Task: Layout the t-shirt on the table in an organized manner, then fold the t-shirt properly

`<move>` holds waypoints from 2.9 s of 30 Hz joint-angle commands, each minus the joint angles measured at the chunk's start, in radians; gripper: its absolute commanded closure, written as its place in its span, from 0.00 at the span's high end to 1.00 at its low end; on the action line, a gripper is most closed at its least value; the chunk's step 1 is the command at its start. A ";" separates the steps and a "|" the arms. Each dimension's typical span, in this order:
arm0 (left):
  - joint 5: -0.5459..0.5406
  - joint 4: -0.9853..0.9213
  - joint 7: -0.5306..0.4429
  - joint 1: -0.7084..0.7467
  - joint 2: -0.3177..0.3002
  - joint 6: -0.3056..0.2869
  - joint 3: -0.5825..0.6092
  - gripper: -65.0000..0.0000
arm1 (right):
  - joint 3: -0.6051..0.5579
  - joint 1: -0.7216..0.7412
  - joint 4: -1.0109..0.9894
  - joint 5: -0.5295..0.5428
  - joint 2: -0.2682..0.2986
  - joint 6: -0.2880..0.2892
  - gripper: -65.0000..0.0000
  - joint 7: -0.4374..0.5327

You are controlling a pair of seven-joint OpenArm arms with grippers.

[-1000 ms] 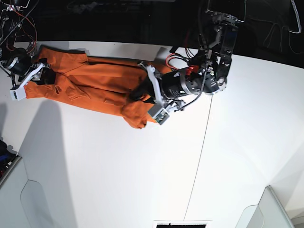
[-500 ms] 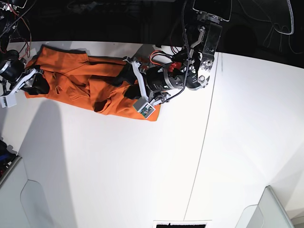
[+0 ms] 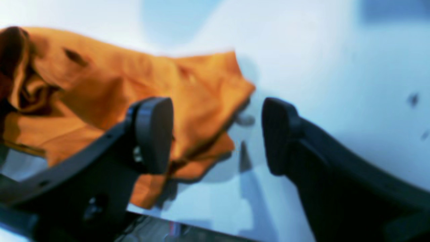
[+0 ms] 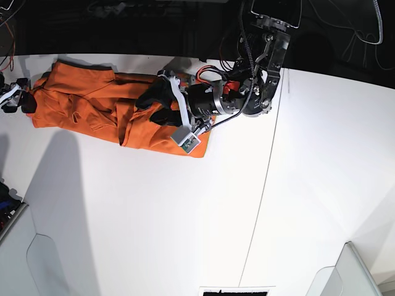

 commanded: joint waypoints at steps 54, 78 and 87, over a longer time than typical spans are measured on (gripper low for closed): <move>-0.021 0.018 -0.035 0.238 -0.183 -0.015 -0.352 0.58 | -0.468 0.020 0.430 0.019 -0.326 0.021 0.00 0.066; -0.201 0.316 0.074 0.239 -0.260 -0.015 -0.257 0.07 | -0.437 0.346 0.182 -0.267 -0.333 -0.018 0.00 0.192; 0.047 0.153 -0.034 0.234 -0.158 -0.015 -0.022 0.07 | -0.519 0.557 -0.303 -0.230 -0.328 0.014 0.00 0.236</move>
